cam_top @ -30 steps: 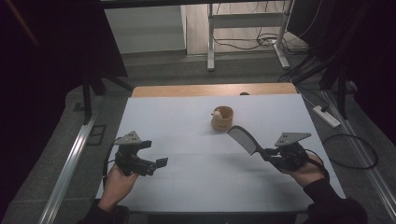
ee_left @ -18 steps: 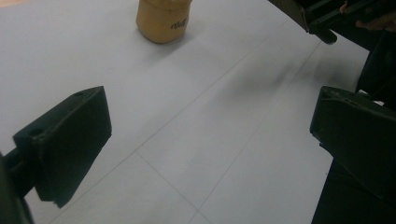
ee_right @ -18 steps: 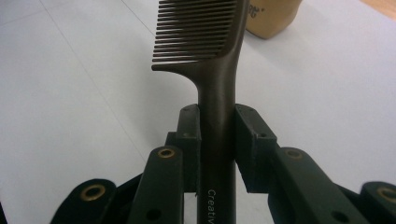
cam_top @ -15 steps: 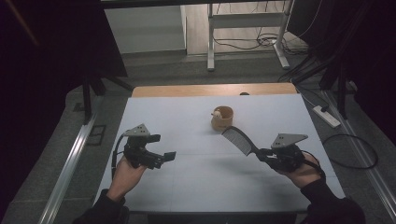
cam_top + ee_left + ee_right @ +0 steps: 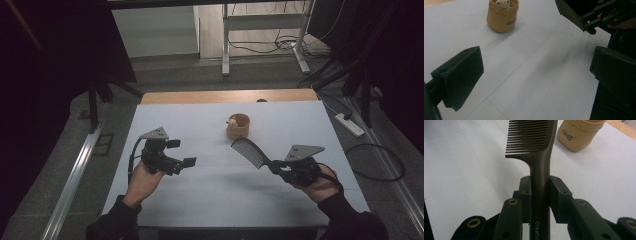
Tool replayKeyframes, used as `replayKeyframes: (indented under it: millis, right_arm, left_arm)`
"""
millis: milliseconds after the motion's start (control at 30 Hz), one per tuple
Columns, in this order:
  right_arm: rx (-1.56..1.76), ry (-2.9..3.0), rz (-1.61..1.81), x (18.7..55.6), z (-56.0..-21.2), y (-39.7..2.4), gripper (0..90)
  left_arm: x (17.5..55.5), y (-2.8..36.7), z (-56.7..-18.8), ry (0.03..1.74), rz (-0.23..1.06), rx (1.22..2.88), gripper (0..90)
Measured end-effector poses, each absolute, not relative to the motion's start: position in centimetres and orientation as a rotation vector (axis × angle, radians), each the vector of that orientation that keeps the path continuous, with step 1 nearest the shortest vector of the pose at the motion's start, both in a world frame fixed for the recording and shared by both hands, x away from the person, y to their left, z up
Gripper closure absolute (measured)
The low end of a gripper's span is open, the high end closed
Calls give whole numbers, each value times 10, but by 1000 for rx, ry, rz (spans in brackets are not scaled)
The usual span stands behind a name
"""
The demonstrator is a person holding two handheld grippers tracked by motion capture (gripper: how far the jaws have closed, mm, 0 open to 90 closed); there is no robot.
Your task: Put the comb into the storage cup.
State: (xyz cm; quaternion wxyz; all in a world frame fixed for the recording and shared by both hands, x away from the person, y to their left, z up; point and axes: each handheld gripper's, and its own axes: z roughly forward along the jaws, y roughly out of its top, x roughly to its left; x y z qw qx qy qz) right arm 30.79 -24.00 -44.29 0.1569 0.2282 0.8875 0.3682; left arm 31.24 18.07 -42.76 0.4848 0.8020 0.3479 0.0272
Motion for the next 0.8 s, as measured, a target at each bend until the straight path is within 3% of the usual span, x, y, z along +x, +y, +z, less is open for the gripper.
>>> replayKeyframes:
  millis: [800]
  right_arm:
    - [579,2534,1125,300,-441,-224,726]
  left_arm:
    - [329,155,-421,792,15,1948,0]
